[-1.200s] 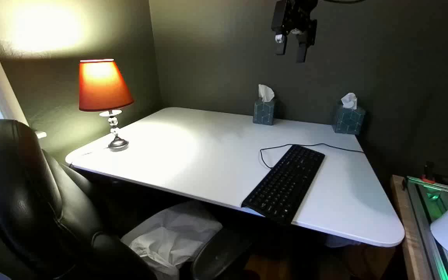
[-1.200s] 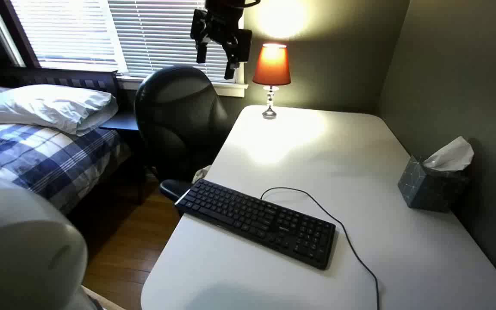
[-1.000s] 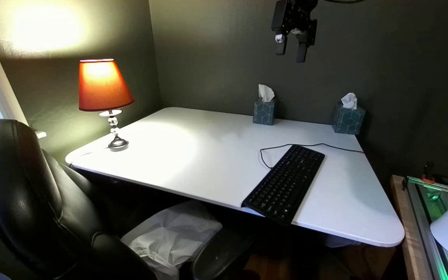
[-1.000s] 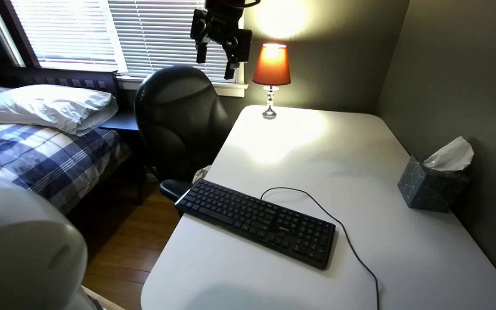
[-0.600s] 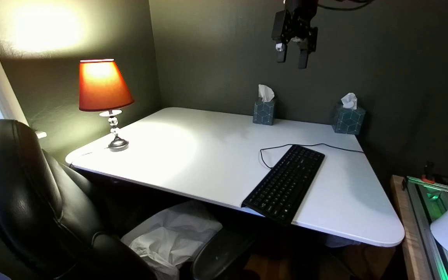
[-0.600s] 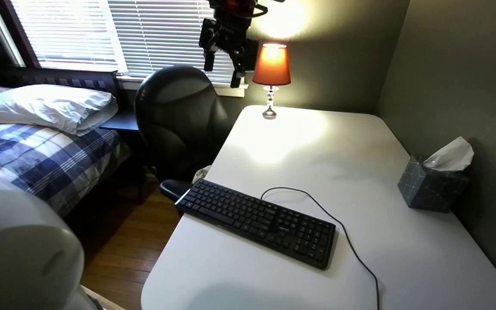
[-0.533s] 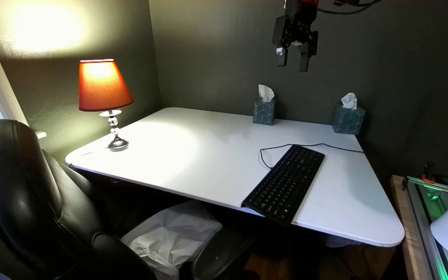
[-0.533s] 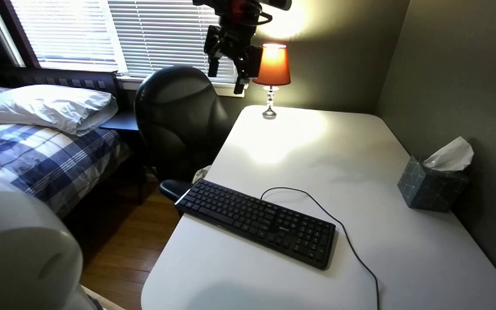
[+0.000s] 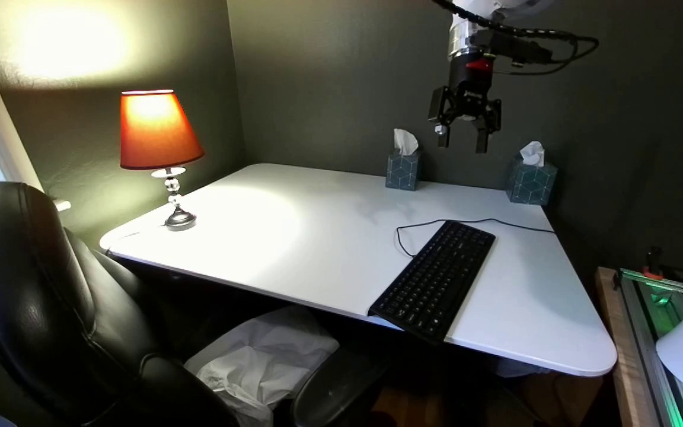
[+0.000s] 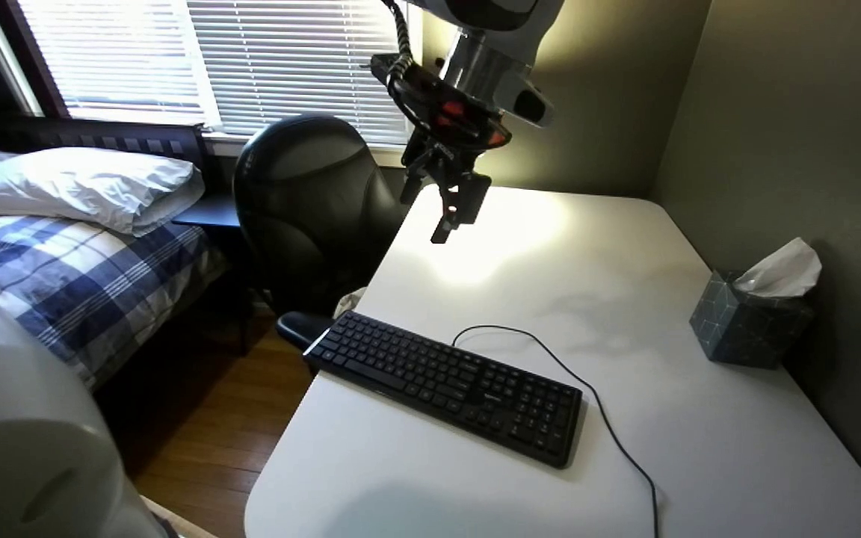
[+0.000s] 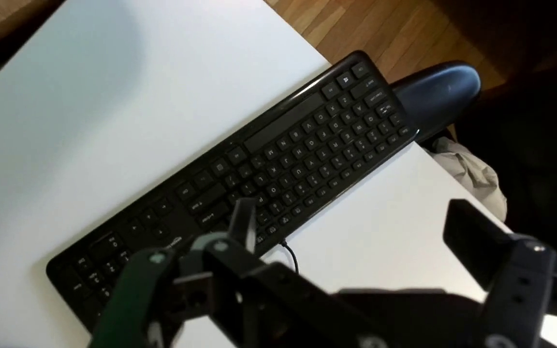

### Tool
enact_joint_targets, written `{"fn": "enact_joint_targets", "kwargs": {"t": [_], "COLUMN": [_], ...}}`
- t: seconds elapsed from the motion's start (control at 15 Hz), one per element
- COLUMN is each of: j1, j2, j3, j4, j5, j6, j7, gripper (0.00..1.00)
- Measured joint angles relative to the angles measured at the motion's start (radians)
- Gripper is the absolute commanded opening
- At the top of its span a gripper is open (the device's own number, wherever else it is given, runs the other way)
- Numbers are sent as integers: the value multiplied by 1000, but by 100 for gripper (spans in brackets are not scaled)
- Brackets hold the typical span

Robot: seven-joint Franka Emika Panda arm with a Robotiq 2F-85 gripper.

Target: Press a key on the right side of the keyboard

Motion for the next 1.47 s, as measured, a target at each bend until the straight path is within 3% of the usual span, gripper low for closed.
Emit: {"fn": "enact_joint_targets", "kwargs": {"t": [0.53, 0.67, 1.2, 1.33, 1.47], "j1": [-35, -40, -72, -79, -88], "j2": [89, 121, 240, 270, 298], "j3": [-47, -53, -77, -83, -86], "j4": [-101, -108, -99, -89, -77], "j5": [163, 189, 197, 197, 197], "j6": [235, 263, 320, 330, 331], "j7": [7, 7, 7, 6, 0], "gripper": [100, 73, 11, 0, 0]}}
